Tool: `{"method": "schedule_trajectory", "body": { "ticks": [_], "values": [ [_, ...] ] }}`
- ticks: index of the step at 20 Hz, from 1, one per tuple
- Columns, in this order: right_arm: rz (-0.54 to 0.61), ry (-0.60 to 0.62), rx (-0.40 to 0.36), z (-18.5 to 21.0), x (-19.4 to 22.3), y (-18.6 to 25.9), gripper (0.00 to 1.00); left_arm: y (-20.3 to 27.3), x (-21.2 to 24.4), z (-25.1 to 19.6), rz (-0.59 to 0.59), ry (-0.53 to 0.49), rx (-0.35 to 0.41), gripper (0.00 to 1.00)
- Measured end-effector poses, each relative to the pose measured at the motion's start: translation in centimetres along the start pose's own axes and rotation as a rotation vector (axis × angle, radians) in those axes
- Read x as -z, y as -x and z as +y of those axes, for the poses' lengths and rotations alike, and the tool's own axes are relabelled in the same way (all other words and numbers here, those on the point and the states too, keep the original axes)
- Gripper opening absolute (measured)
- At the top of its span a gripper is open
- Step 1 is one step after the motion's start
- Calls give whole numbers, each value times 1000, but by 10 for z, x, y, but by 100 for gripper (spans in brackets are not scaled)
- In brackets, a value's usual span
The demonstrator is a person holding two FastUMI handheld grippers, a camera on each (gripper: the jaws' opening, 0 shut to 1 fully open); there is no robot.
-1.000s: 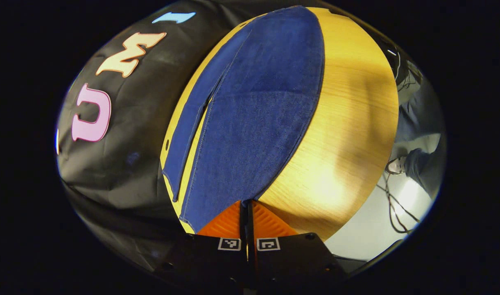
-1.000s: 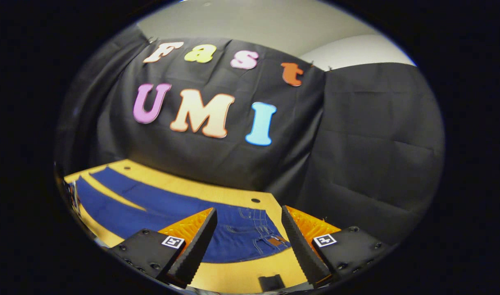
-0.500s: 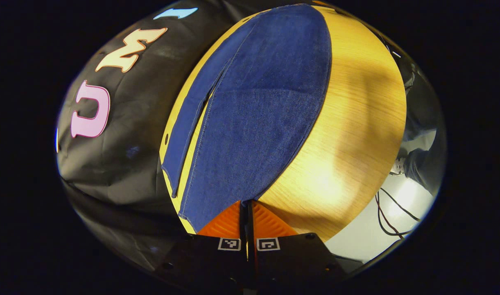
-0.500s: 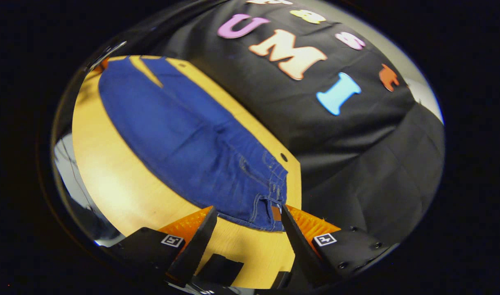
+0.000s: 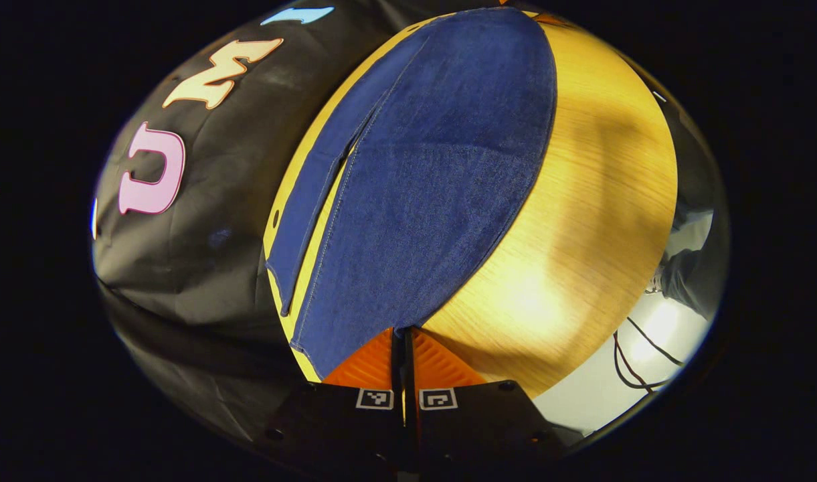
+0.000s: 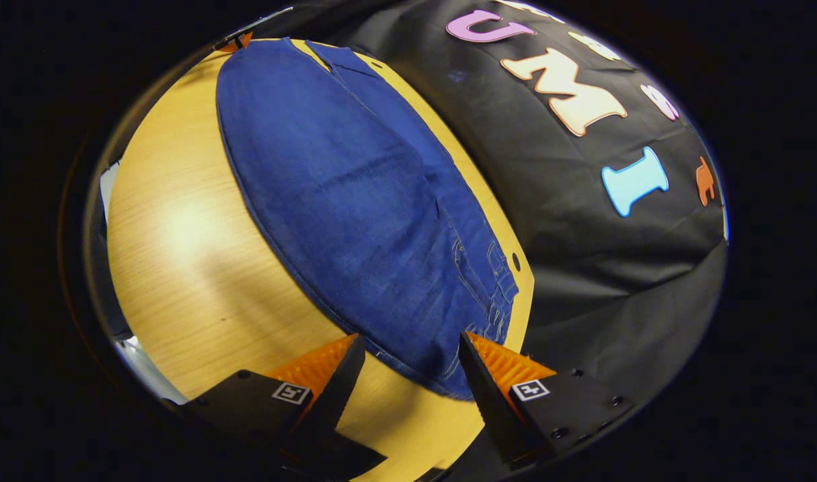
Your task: Grasp the waist and the cuffs of the jeans and fold them to make the two legs overlap; first hold the waist and fold one-third of the jeans toward the cuffs, then hold the cuffs and fold the remaining one-third in the same direction to finish folding.
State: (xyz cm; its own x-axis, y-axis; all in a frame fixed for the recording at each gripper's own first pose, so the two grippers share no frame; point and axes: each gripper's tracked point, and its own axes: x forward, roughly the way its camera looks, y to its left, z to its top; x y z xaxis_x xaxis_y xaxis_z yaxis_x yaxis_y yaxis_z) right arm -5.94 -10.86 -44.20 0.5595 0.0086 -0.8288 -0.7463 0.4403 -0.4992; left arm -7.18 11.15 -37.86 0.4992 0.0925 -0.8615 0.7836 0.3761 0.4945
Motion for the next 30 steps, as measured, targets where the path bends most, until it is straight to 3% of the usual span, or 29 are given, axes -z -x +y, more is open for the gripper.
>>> {"method": "schedule_trajectory", "body": {
  "ticks": [1,3,4,6,7,8,11,16,24,30],
  "values": [
    [5,-4,-24,3,-2,-6,93,0,0,0,0,1,0,0],
    [16,6,-56,7,-2,-16,76,1,0,0,2,2,-1,0],
    [21,24,-72,13,-1,-20,60,1,0,0,2,8,-3,0],
    [35,99,-41,18,1,-21,19,0,-1,1,2,35,-5,0],
    [23,147,8,14,-4,-26,7,0,-1,1,4,57,-5,0],
    [27,147,18,9,-5,-25,1,-1,-1,1,8,94,-4,0],
    [62,-38,-15,5,0,-21,2,1,-2,1,23,186,6,0],
    [18,-131,77,-32,-27,2,2,11,-10,32,25,275,-58,0],
    [-105,-400,279,-128,-93,0,2,13,-56,151,-3,405,-234,0],
    [-170,-565,340,-185,-125,-45,1,-19,-103,224,-24,439,-303,0]
  ]
}}
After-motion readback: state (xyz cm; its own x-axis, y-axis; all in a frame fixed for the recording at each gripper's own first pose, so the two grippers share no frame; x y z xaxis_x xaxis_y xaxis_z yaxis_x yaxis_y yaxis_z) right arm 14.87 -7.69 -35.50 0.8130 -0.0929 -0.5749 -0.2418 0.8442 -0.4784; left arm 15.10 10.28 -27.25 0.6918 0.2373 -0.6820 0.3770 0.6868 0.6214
